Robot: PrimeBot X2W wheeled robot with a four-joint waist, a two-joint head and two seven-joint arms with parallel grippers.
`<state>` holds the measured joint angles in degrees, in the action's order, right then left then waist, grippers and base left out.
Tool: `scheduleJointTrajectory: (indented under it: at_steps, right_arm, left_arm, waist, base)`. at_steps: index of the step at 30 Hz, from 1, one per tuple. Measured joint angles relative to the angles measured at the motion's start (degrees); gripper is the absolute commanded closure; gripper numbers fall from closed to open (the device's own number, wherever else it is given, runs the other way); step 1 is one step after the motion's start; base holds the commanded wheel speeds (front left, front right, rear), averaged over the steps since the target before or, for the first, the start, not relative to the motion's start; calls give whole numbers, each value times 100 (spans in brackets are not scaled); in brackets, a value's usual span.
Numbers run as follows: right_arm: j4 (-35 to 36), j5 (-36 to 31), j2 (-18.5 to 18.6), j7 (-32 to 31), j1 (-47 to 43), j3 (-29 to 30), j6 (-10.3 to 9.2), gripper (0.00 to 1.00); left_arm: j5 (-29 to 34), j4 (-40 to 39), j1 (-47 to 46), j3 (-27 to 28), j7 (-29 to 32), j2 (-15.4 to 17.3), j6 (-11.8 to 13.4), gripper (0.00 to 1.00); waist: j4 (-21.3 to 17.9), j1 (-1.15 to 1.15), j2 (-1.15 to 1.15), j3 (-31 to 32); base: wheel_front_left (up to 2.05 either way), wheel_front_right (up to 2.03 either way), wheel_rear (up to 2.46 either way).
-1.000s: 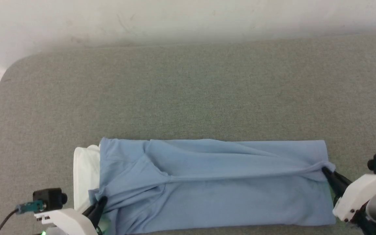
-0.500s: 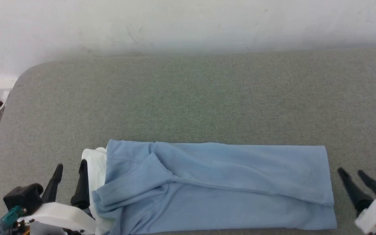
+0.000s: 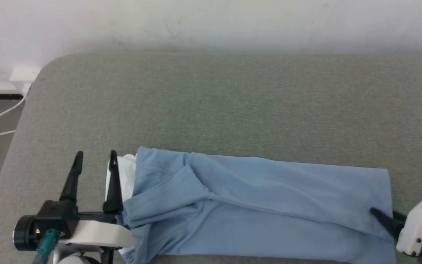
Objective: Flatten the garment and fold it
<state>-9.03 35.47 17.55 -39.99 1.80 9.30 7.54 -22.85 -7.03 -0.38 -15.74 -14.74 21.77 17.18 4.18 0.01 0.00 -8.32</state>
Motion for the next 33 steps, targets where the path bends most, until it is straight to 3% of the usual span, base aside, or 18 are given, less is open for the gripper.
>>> scheduleJointTrajectory:
  at_steps: [6, 7, 8, 9, 17, 23, 33]
  right_arm:
    - [-474, -144, -136, -783, 199, 65, 0, 0]
    - [-497, -183, -145, -901, 237, 94, 0, 41]
    - [-503, -190, -174, -1006, 272, 143, -1, 89]
    - [-508, -191, -204, -1088, 290, 190, -1, 100]
    - [-241, -241, -416, -1281, 330, 37, -1, 100]
    - [193, -275, -142, -938, 349, -3, -1, 100]
    - [353, -620, 349, -1171, 184, 1361, 0, 100]
  left_arm:
    - [246, 104, 3, -66, 1, -152, -99, 0]
    - [274, 120, 3, -73, 1, -162, -121, 0]
    - [294, 140, 3, -75, 1, -170, -155, 0]
    - [319, 156, 3, -74, 1, -178, -178, 0]
    - [407, 313, 53, -59, 1, -178, -254, 0]
    - [407, 339, 165, -77, 2, -167, -254, 0]
    - [407, 293, 259, -142, 59, -147, -252, 0]
  waist:
    - [236, -1, 0, -85]
    - [262, -1, 0, -95]
    - [284, -1, -1, -105]
    - [298, -1, -2, -110]
    - [248, 0, -2, 37]
    - [174, 0, -2, 233]
    - [86, 0, -1, 420]
  base:
    - [0, 0, 0]
    - [0, 0, 0]
    - [0, 0, 0]
    - [0, 0, 0]
    - [0, 0, 0]
    - [0, 0, 0]
    - [0, 0, 0]
